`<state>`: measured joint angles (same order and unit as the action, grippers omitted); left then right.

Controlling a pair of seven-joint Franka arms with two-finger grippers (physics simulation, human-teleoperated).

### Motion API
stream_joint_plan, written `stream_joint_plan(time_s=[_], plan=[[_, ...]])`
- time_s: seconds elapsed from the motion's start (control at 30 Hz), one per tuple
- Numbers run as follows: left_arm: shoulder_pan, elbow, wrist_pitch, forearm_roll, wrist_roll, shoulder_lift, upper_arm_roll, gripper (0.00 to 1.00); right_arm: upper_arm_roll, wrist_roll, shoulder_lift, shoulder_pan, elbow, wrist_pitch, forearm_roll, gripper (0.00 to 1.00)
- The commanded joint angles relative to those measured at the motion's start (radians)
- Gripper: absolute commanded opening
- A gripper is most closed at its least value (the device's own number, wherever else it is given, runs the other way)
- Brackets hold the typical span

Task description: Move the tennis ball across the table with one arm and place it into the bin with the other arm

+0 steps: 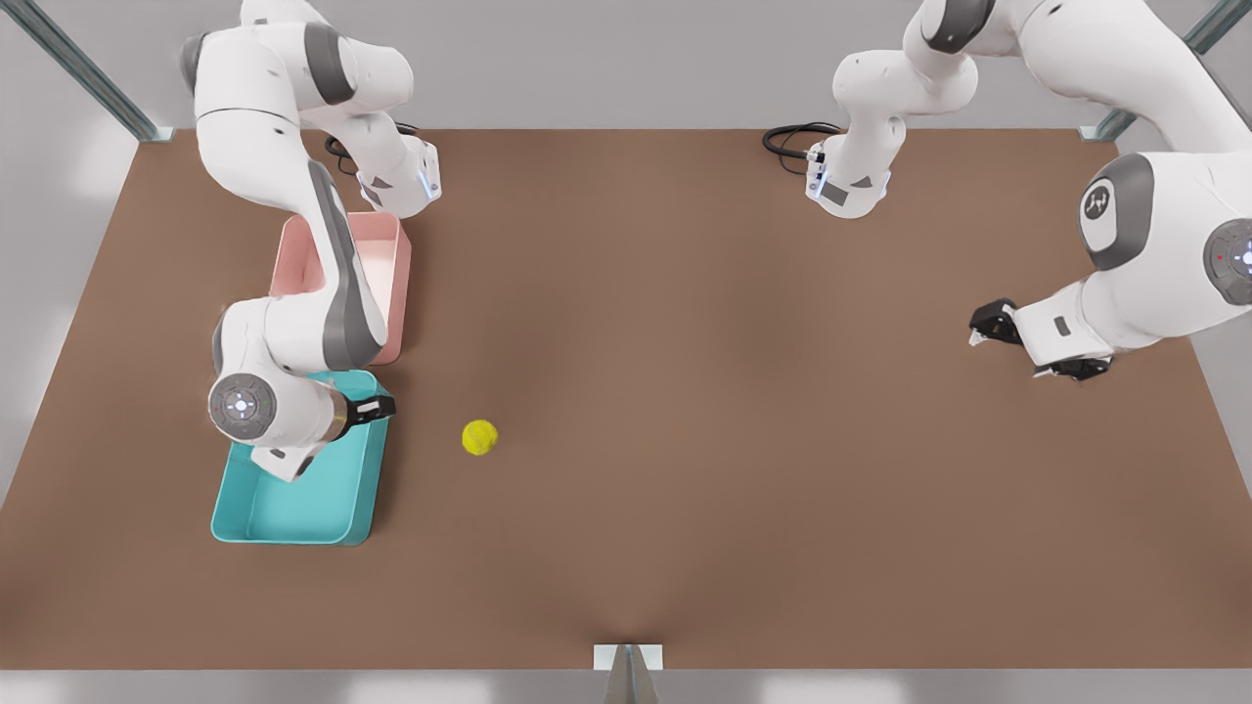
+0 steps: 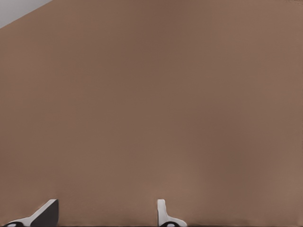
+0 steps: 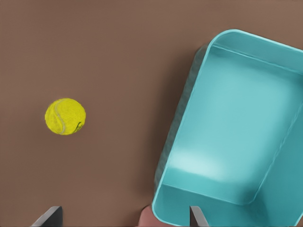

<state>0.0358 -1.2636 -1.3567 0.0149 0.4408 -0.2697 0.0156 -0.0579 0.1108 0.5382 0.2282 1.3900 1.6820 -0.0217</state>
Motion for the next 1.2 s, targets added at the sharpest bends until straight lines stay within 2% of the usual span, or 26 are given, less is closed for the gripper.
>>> stream_joint_plan(time_s=[0.0, 0.23, 0.47, 0.5, 0.6, 0.67, 0.73, 0.87, 1.17], plan=[[-0.001, 0.001, 0.152, -0.006, -0.744, 0.003, -0.006, 1.00, 0.000, -0.151, 0.060, 0.013, 0.004, 0.263, -0.026, 1.00], [-0.004, 0.001, 0.146, -0.007, -0.743, -0.002, -0.005, 1.00, 0.000, -0.204, 0.097, 0.040, 0.116, 0.489, -0.023, 1.00], [-0.007, 0.001, 0.145, -0.009, -0.743, -0.003, -0.005, 1.00, -0.002, -0.189, 0.141, 0.039, 0.150, 0.548, -0.009, 1.00], [-0.007, 0.001, 0.145, -0.009, -0.743, -0.003, -0.005, 1.00, 0.000, -0.131, 0.149, 0.042, 0.141, 0.532, 0.002, 1.00], [-0.008, 0.001, 0.143, -0.009, -0.743, -0.003, -0.005, 1.00, 0.000, 0.661, 0.180, 0.060, 0.116, 0.506, 0.013, 1.00], [-0.008, 0.001, 0.143, -0.009, -0.741, -0.003, -0.005, 1.00, 0.001, 1.036, 0.180, 0.060, 0.126, 0.473, 0.011, 1.00], [-0.008, 0.001, 0.143, -0.009, -0.741, -0.003, -0.005, 1.00, 0.000, 1.233, 0.169, 0.056, 0.168, 0.464, 0.011, 1.00], [-0.008, 0.001, 0.143, -0.009, -0.741, -0.003, -0.003, 1.00, 0.000, 1.462, 0.161, 0.071, 0.187, 0.482, 0.023, 1.00], [-0.008, 0.000, 0.143, -0.007, -0.741, -0.006, -0.003, 1.00, -0.014, 1.497, 0.117, 0.043, 0.260, 0.487, 0.031, 1.00]])
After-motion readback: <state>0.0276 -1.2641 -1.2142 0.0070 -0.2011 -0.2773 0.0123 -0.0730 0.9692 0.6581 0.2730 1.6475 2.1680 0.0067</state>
